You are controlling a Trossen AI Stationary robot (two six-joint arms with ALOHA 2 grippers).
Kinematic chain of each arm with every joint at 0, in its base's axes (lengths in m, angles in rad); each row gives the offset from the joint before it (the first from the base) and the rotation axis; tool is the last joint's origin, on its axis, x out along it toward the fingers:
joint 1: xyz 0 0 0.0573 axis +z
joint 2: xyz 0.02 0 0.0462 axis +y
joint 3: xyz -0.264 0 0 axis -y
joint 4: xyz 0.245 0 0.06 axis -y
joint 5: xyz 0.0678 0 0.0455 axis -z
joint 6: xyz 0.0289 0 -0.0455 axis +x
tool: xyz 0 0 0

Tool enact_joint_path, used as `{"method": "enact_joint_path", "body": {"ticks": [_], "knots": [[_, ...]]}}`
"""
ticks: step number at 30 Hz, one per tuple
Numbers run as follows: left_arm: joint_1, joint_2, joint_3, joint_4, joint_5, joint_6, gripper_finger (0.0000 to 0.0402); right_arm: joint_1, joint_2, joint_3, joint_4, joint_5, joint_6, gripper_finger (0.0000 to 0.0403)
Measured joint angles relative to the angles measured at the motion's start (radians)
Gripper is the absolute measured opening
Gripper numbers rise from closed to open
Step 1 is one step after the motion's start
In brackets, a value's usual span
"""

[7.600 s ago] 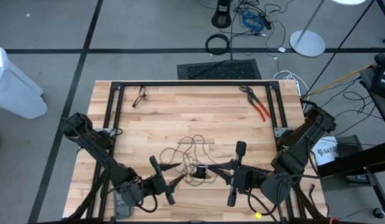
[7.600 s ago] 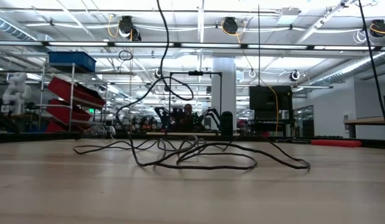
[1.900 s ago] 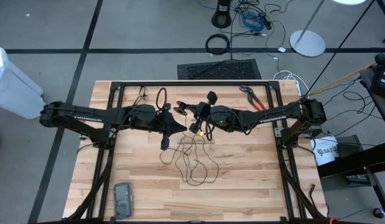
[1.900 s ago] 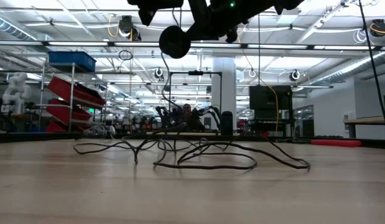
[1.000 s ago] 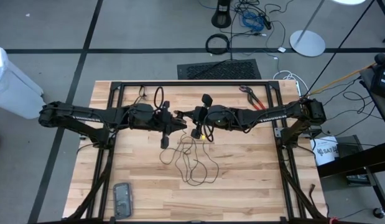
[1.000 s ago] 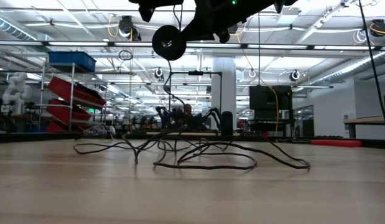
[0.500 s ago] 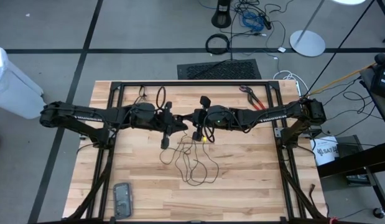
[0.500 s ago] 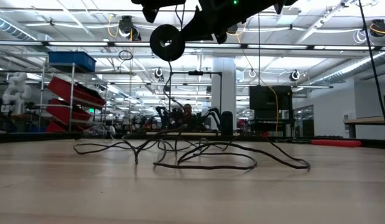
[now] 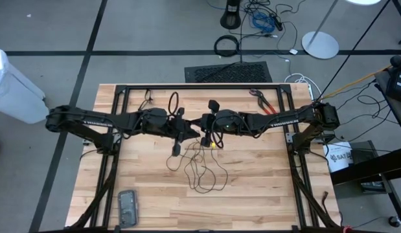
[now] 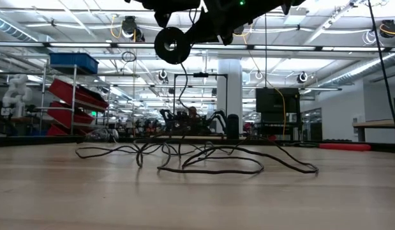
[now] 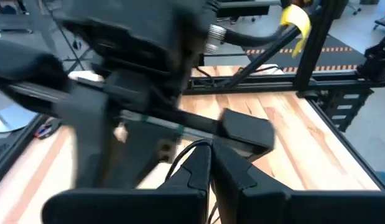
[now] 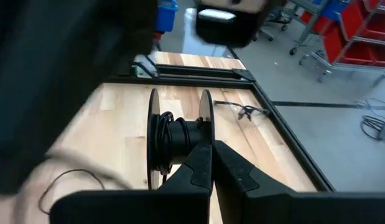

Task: Coil cords
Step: Coil the black wire onto the spool

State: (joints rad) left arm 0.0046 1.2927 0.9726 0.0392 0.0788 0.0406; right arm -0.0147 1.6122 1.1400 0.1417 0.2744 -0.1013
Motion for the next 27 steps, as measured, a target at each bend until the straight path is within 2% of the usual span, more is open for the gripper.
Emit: {"method": "enact_joint_path", "body": {"ticks": [5,14,27], "knots": [[0.022,-0.037,0.000,-0.044,-0.005,0.000,0.0013,0.000,0.000,0.000,0.000,-0.068,-0.019,0.0000],[0.035,-0.115,0.002,-0.222,-0.092,0.023,0.0013,0.000,0.000,0.001,-0.052,-0.100,-0.021,0.0000],[0.034,-0.204,0.002,-0.441,-0.090,0.022,0.0013,0.032,0.000,0.136,-0.314,-0.151,-0.016,0.0000]]}}
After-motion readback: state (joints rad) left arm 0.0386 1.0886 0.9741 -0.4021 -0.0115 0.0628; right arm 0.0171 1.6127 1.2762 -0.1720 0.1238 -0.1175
